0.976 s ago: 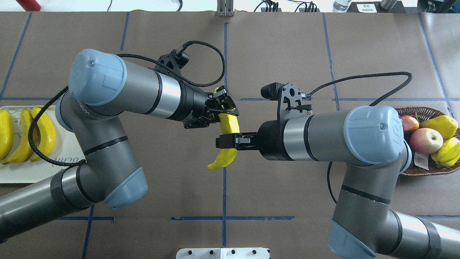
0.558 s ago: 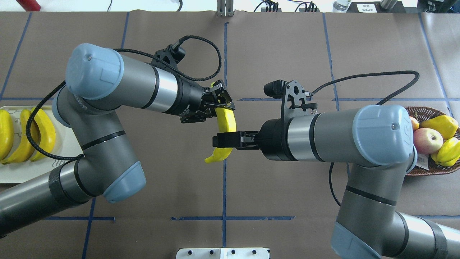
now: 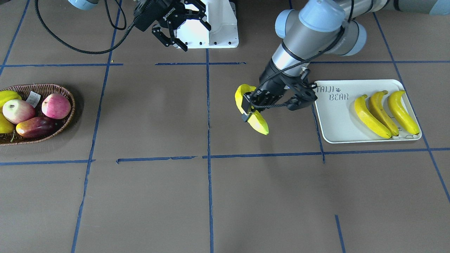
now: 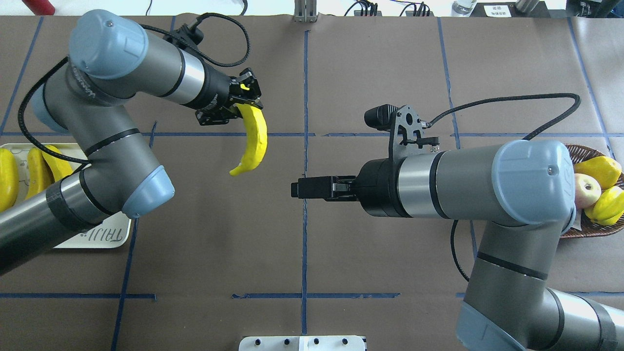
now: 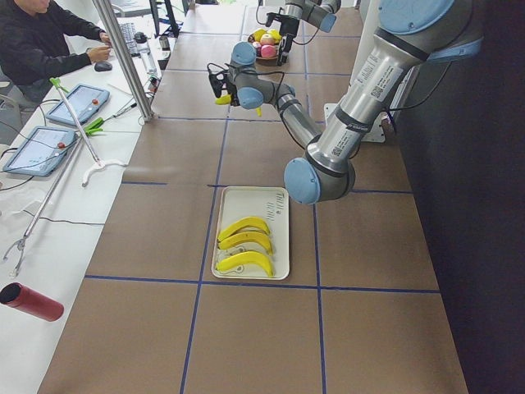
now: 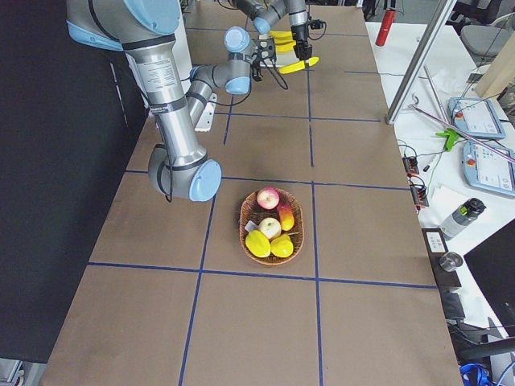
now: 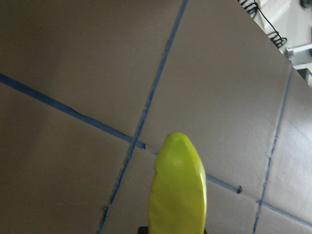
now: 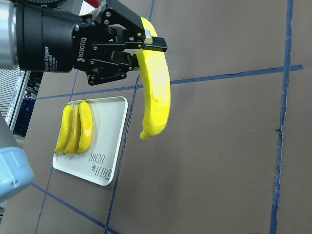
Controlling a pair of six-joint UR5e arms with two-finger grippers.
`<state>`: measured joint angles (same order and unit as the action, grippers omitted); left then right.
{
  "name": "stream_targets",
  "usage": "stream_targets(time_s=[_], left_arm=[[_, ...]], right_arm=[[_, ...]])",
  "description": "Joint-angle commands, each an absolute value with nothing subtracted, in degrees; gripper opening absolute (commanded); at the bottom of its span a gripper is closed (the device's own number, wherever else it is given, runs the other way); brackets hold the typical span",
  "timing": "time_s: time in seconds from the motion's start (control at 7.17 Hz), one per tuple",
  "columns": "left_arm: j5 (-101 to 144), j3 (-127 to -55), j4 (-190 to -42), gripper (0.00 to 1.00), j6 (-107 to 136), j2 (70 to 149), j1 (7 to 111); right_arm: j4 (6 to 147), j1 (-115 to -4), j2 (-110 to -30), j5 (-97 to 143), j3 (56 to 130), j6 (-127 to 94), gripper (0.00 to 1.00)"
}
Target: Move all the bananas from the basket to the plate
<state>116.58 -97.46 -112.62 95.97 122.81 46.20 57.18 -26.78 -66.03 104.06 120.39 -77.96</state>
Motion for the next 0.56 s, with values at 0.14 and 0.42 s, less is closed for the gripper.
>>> stream_targets(time_s=[0.14,0.42], left_arm=[[120.1,-99.2,-103.8,0.00,79.2,108.3,53.5],[116.5,-99.1,-104.1,0.00,74.5,100.8,53.2]], right_arm=[[62.4,-32.3,-69.2,105.7,123.7,-77.8,1.00],[78.7,-42.2,-69.8,112.8,126.6,-69.1,1.00]])
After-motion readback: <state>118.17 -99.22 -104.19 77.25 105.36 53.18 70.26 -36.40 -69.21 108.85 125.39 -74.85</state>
